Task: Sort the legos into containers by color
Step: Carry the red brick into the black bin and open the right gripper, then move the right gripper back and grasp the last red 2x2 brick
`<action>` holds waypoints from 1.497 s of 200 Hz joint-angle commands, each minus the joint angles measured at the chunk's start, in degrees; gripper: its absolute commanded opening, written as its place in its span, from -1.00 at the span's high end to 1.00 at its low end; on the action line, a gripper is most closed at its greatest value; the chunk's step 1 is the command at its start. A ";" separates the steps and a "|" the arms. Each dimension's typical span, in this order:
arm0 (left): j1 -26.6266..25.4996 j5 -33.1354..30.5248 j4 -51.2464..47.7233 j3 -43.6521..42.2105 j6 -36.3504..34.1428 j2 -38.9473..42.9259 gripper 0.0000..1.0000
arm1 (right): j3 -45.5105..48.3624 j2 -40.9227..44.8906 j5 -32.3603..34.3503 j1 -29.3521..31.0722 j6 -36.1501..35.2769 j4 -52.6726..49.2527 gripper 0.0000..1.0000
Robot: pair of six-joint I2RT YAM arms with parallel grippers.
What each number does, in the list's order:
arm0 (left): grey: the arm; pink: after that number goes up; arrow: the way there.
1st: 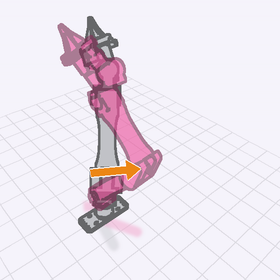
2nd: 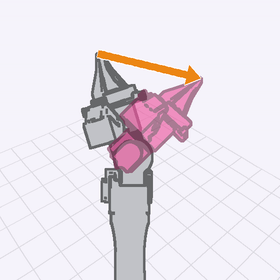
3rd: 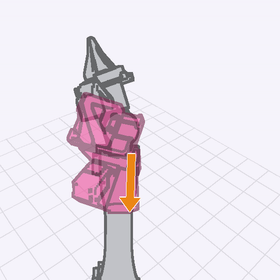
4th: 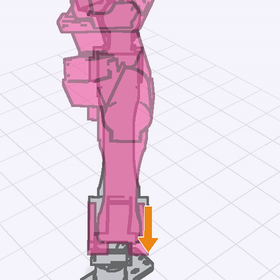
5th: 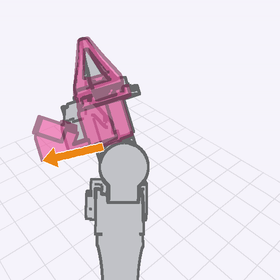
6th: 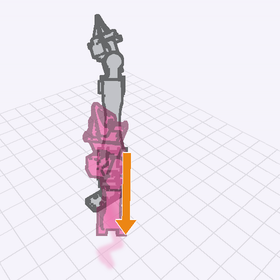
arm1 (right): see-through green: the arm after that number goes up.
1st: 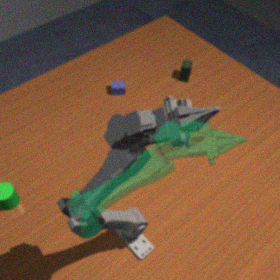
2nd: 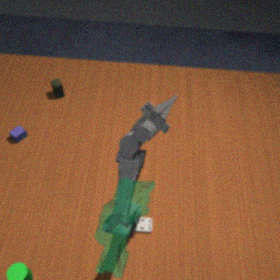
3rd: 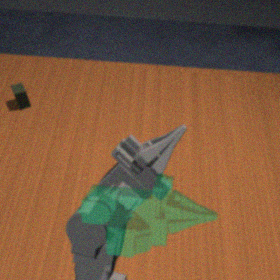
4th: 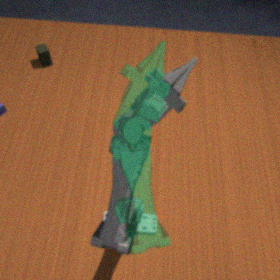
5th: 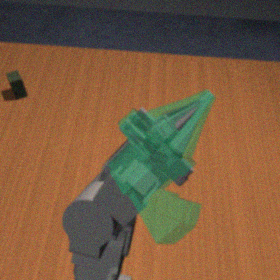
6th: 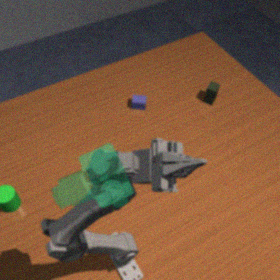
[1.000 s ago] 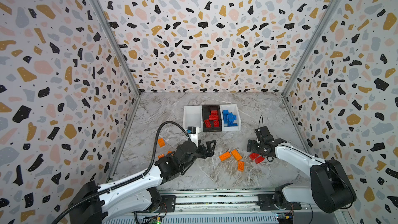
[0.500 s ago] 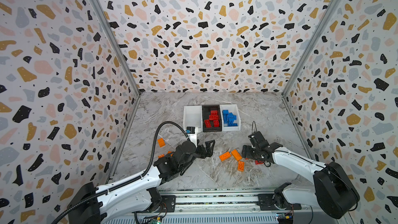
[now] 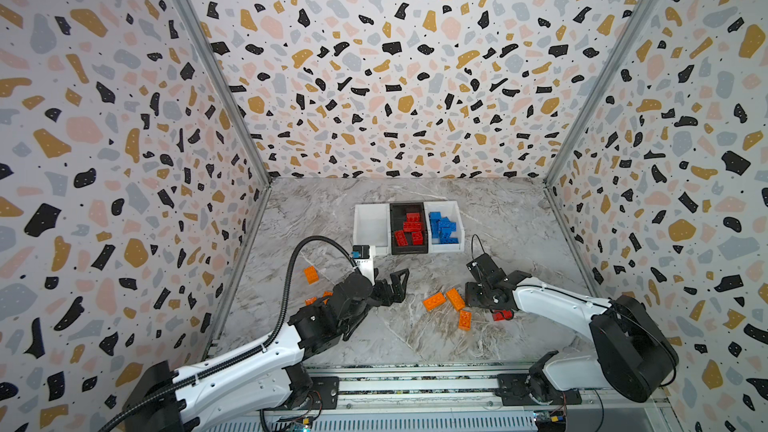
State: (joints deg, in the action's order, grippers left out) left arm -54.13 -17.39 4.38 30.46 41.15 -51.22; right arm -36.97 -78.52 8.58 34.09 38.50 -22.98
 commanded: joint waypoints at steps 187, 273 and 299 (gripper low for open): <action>-0.19 -10.21 -10.03 -4.88 3.16 13.07 -1.00 | -77.51 -43.93 -2.74 2.92 -18.90 -10.58 -0.57; -0.36 3.54 3.73 -1.38 -4.78 -1.95 -1.00 | -31.29 -8.23 8.83 2.01 -8.91 -10.41 -0.68; -0.76 7.74 8.24 0.06 -5.77 -7.75 -1.00 | -16.70 3.94 11.39 0.35 -1.98 -15.16 -0.72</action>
State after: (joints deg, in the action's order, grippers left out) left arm -54.26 -15.55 4.60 27.73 38.15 -55.55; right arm -63.51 -82.13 15.11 36.05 28.08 -31.53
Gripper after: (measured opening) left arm 0.993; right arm 0.853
